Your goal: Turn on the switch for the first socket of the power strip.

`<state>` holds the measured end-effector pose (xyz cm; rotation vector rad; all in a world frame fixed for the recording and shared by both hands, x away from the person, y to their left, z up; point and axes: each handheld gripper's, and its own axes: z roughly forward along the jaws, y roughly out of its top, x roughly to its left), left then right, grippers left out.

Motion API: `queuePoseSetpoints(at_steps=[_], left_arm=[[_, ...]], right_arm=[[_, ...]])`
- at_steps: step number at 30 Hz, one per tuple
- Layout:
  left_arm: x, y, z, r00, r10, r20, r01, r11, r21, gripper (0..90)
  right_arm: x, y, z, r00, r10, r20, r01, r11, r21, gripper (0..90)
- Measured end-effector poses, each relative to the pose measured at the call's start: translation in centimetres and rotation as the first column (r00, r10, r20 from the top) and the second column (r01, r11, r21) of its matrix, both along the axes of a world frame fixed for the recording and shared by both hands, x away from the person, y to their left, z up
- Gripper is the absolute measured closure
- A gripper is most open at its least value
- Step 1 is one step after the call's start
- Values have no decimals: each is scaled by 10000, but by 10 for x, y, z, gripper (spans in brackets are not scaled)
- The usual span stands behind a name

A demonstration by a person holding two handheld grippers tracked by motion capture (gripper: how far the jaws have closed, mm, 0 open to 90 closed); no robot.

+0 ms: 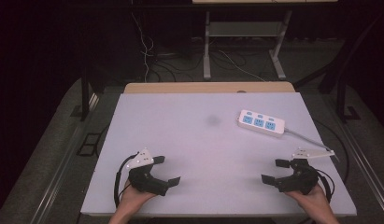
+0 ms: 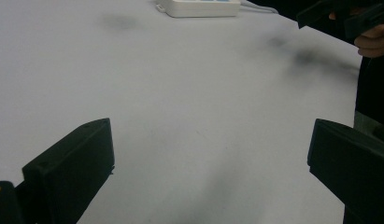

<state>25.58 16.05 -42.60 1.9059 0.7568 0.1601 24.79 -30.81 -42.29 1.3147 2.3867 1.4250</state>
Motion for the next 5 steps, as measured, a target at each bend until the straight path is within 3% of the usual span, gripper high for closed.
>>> queuePoseSetpoints(at_steps=[5], left_arm=[[1, 0, -1, 10000, -51, -56, 52, 10000, 79, 0]], right_arm=[[-6, 3, -6, 9999, 145, -37, -145, 9997, -206, 1]])
